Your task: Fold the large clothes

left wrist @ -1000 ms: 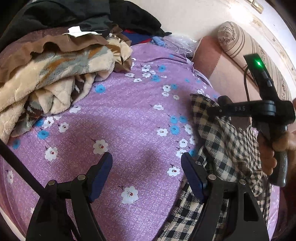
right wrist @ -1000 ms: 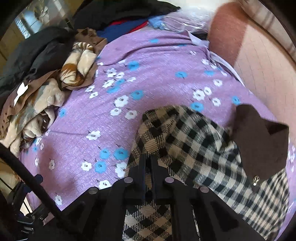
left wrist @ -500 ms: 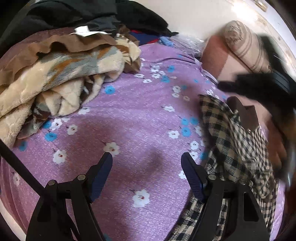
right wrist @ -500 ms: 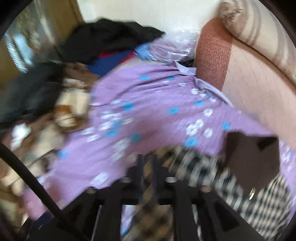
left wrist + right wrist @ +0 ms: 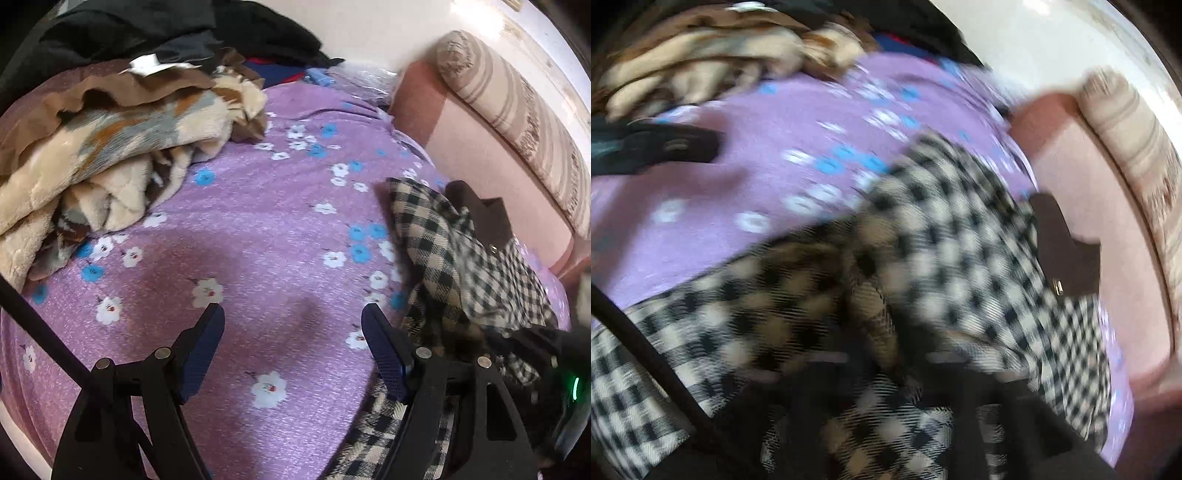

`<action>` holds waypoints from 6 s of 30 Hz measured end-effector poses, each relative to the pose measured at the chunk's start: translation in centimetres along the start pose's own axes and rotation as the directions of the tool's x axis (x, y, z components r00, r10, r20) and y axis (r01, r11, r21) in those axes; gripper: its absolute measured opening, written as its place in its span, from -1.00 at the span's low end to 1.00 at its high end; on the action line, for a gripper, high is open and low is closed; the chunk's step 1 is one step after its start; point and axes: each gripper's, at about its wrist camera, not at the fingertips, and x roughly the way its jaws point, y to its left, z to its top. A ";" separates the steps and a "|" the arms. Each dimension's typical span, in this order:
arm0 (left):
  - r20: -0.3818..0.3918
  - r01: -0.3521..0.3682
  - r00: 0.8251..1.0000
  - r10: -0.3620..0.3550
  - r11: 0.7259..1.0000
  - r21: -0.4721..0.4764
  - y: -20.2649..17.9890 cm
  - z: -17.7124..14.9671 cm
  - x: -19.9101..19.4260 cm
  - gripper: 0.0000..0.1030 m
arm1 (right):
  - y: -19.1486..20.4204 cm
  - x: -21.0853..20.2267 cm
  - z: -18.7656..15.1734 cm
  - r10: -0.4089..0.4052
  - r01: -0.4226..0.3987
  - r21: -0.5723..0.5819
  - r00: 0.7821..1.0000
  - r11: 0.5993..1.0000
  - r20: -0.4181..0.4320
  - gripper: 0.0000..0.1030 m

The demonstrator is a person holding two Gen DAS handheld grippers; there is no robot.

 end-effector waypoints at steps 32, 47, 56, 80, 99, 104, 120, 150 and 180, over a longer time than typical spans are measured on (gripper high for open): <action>0.109 -0.063 0.992 0.063 0.998 0.003 -7.1 1.6 4.7 0.66 | -6.3 -5.2 1.7 0.284 -0.309 0.357 0.951 0.882 0.121 -0.86; -0.014 -0.168 0.986 0.168 0.974 -0.154 -1.1 1.0 3.4 0.65 | -14.8 -9.2 -8.1 0.114 -0.209 0.635 0.975 0.744 0.188 0.09; 0.062 -0.079 0.994 0.094 0.975 -0.210 0.8 0.6 -1.3 0.65 | -20.6 -7.9 -19.0 0.020 -0.071 0.798 0.997 0.599 0.075 0.25; 0.041 -0.081 0.996 0.080 0.997 0.003 -4.3 -1.2 -0.1 0.65 | -23.3 -11.0 -19.1 -0.279 0.194 0.788 0.960 0.584 -0.030 -0.19; -0.003 -0.062 0.998 0.063 0.987 0.149 -7.1 -3.5 0.5 0.65 | -20.2 -11.2 -21.1 -0.047 0.033 0.794 0.999 0.607 -0.005 -0.10; -0.023 -0.002 1.000 0.005 0.992 0.129 -7.6 -4.1 -0.6 0.65 | -21.6 -19.0 -30.2 -0.102 0.115 0.825 0.992 0.554 -0.069 0.10; 0.011 0.052 0.998 -0.055 0.986 0.160 -10.0 -10.1 -5.5 0.65 | -13.1 -18.4 -44.2 -0.013 0.028 0.917 1.000 0.398 -0.025 0.26; 0.015 0.009 1.000 -0.012 0.984 0.179 -9.2 -9.9 -3.4 0.65 | -35.0 -23.5 -41.9 -0.231 0.231 0.956 0.955 0.182 -0.187 -0.87; 0.056 0.107 0.991 -0.119 0.978 0.180 -9.5 -8.4 -3.9 0.65 | -20.4 -3.3 -14.9 0.224 -0.239 0.835 0.964 0.495 0.143 -0.62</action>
